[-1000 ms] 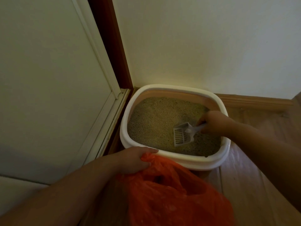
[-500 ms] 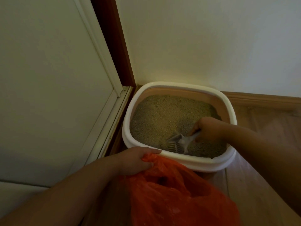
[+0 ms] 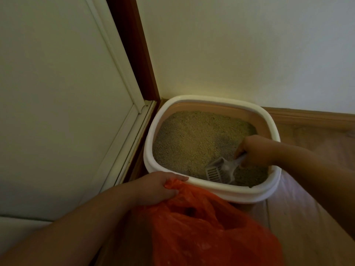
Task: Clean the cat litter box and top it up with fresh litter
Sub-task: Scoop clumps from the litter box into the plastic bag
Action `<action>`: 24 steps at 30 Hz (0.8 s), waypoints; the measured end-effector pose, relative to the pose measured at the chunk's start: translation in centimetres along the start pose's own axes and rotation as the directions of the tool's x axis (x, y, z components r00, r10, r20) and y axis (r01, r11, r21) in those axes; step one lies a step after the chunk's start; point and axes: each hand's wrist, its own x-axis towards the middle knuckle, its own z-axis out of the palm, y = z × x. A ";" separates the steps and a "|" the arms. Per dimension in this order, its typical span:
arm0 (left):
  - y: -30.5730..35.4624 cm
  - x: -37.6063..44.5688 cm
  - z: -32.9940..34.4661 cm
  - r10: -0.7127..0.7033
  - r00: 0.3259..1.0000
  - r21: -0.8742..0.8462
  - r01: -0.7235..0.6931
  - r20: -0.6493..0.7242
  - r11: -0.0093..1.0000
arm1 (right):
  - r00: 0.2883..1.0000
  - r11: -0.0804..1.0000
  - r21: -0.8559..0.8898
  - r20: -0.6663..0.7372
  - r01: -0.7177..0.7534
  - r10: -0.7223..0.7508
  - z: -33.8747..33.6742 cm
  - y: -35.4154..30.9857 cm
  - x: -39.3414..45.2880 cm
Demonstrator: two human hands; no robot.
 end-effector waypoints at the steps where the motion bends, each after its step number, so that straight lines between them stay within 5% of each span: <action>1: 0.0 0.0 0.0 -0.001 1.000 -0.001 0.001 -0.003 1.000 | 1.000 1.000 0.005 -0.007 -0.002 0.002 0.2 0.1 -0.1; 17: -0.1 -0.4 -0.1 0.005 0.999 -0.033 -0.004 0.042 0.999 | 0.994 0.965 0.263 -0.105 0.002 0.027 6.4 -6.3 3.9; 24: -1.0 -0.7 -0.2 -0.004 0.999 -0.095 0.009 0.051 0.995 | 0.988 0.862 0.507 -0.137 0.012 0.067 7.4 -9.8 6.8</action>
